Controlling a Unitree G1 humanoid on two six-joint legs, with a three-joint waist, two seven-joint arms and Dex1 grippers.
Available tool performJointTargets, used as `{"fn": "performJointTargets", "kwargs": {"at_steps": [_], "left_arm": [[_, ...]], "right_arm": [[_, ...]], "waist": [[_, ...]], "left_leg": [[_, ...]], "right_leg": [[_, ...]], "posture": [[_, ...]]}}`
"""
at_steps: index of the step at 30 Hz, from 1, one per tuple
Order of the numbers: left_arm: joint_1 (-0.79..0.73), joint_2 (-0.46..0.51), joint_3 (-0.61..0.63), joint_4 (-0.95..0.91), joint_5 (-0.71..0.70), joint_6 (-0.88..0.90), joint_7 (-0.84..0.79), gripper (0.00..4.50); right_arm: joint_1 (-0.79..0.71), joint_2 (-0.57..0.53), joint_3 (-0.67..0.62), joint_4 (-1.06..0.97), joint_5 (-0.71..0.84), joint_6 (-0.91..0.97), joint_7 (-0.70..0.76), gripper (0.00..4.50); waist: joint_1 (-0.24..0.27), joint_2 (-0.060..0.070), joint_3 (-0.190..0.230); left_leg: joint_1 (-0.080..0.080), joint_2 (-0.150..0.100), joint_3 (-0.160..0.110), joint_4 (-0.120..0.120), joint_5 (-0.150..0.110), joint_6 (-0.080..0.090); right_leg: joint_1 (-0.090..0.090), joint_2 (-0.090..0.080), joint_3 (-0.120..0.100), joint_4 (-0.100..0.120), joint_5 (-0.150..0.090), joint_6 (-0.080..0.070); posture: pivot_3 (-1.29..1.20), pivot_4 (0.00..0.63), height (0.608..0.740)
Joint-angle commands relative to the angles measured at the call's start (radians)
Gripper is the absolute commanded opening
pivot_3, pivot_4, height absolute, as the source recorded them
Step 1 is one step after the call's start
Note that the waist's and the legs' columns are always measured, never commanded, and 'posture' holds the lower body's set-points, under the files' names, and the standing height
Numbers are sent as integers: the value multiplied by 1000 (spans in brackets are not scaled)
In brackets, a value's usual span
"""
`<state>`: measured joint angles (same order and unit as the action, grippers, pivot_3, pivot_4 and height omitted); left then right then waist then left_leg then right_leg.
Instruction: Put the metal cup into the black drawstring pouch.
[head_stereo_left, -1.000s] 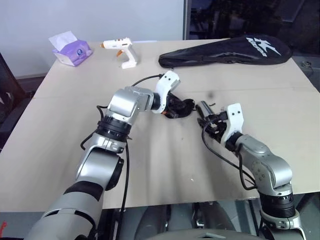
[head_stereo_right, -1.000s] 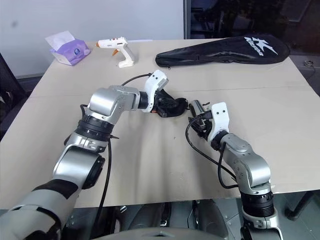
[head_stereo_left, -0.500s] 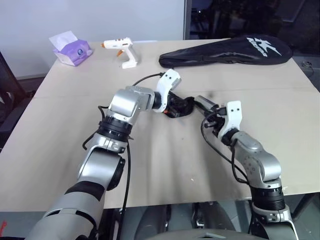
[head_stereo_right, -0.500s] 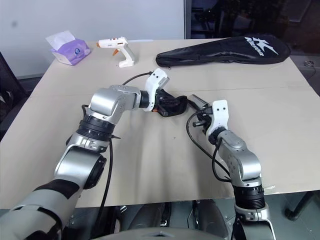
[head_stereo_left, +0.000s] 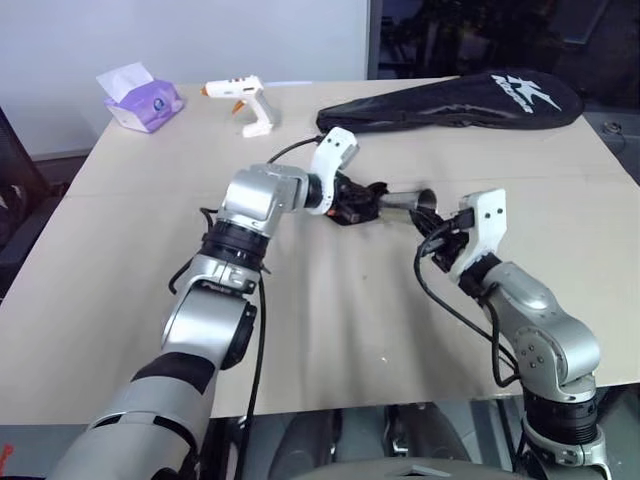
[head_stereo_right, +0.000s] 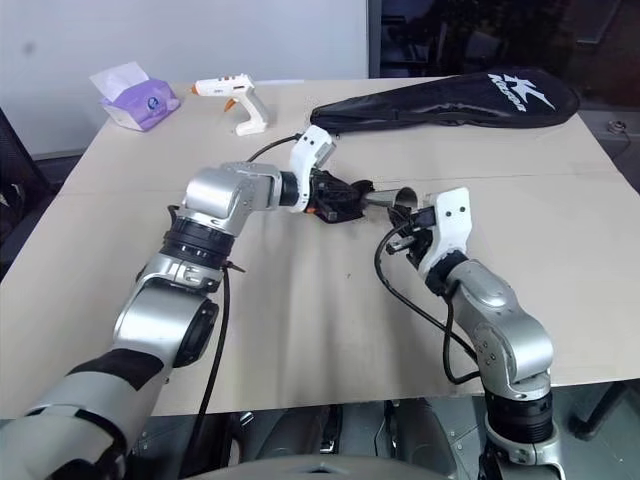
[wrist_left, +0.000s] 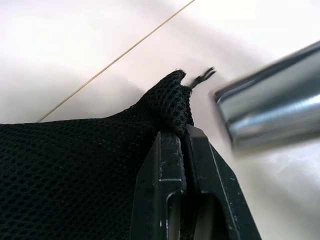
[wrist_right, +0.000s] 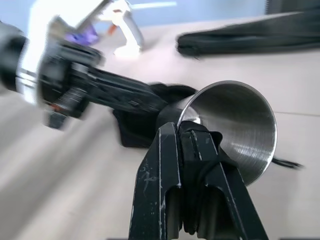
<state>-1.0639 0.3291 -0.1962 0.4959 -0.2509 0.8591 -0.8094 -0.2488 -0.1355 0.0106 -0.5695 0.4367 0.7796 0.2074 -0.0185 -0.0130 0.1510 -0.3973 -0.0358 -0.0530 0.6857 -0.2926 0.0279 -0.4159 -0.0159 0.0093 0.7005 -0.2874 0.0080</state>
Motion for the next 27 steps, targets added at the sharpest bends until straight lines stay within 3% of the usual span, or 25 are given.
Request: {"fn": "performJointTargets", "kwargs": {"at_steps": [1,19,23,27], "left_arm": [[-29,-2,30,-15,-9,-2,-11,0],[46,-6,38,-137,-43,107,-19,0],[65,14,27,-124,-15,70,-18,0],[72,22,12,-110,7,32,-19,0]], "right_arm": [[-17,43,-2,-9,25,-36,-16,49],[46,102,10,110,21,-147,-5,49],[60,36,45,117,-53,-107,-21,49],[68,-8,72,118,-71,-93,-6,1284]], "waist": [[0,0,0],[-1,0,0],[0,0,0],[2,0,0]], "left_leg": [[0,0,0,0,0,0],[0,0,0,0,0,0],[0,0,0,0,0,0],[0,0,0,0,0,0]], "right_leg": [[0,0,0,0,0,0],[0,0,0,0,0,0],[0,0,0,0,0,0],[0,0,0,0,0,0]], "posture": [[0,150,740],[0,150,740],[0,150,740],[0,150,740]]}}
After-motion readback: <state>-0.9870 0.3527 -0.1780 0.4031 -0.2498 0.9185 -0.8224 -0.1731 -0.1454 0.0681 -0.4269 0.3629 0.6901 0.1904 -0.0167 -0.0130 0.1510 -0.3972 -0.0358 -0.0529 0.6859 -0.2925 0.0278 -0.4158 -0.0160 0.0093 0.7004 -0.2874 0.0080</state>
